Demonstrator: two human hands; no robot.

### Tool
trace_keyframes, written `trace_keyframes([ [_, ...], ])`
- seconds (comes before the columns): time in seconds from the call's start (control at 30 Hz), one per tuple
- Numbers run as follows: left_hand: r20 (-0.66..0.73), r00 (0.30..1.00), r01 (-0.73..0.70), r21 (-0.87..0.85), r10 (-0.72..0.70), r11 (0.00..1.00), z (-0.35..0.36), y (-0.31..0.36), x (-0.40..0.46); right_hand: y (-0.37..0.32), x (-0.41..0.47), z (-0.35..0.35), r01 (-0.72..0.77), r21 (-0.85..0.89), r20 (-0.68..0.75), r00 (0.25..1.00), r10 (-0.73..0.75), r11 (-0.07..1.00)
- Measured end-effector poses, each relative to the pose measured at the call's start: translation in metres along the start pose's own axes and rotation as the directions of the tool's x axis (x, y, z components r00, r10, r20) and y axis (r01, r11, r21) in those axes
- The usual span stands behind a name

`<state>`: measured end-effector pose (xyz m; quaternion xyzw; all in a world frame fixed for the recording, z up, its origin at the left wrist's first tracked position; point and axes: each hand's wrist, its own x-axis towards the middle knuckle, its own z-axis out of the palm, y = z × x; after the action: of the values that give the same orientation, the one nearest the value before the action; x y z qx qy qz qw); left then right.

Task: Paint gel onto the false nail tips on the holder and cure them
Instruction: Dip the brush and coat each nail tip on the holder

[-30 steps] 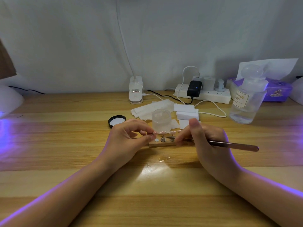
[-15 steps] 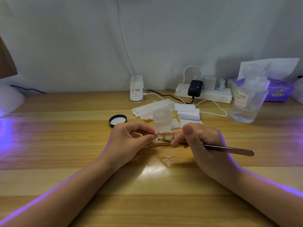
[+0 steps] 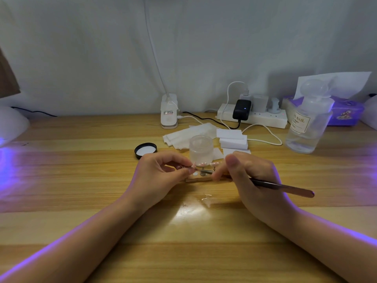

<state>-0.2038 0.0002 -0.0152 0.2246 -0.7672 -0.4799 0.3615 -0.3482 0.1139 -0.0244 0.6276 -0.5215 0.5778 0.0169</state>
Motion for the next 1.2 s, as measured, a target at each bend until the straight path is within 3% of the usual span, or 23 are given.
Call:
trace_keyframes([
  [1.0,-0.001,1.0,-0.026,0.03,0.026,0.999,0.0002,-0.0014,0.0009,0.0004,0.0002,0.0012,-0.058,0.003,0.059,0.997,0.058,0.998],
  [1.2,-0.005,1.0,-0.028,0.034,0.028,0.999,0.0007,-0.0013,0.0009,-0.0004,0.0005,0.0002,-0.051,0.014,0.005,0.999,0.05,0.999],
])
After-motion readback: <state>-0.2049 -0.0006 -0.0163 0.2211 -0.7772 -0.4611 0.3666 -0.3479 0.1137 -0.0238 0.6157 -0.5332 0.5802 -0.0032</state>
